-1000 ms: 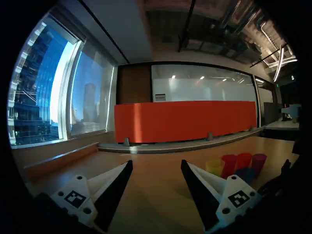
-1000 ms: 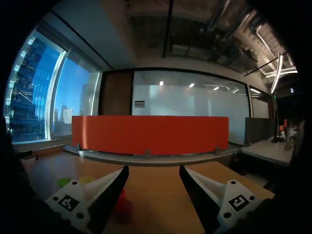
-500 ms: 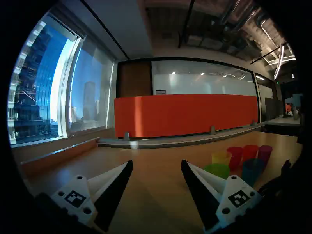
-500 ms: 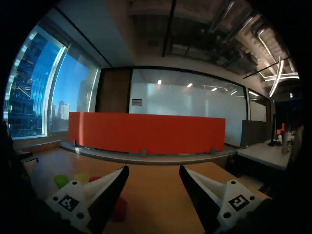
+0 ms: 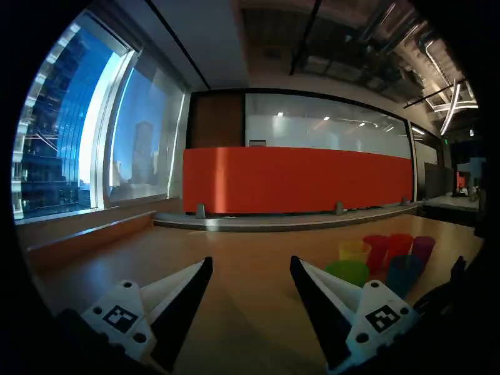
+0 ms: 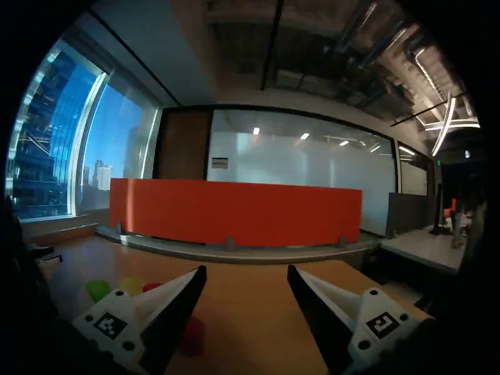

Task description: Pour water

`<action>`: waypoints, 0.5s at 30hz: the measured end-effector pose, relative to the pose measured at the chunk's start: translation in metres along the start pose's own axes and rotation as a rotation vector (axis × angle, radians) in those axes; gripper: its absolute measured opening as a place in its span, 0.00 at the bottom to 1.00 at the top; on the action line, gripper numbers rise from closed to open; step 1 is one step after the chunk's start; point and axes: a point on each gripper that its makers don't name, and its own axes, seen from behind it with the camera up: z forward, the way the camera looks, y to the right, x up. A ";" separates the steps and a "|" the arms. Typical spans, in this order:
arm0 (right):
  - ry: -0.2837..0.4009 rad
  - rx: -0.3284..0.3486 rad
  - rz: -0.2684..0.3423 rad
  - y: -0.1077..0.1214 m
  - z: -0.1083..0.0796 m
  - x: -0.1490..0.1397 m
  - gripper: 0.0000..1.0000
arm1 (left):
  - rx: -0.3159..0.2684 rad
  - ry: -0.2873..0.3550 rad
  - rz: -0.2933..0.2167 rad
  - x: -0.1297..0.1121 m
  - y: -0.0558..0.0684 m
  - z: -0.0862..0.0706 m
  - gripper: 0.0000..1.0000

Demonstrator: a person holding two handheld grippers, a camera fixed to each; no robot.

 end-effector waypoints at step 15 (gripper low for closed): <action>0.002 -0.003 0.010 0.002 -0.002 -0.002 1.00 | 0.002 -0.002 0.006 0.000 -0.001 -0.001 0.92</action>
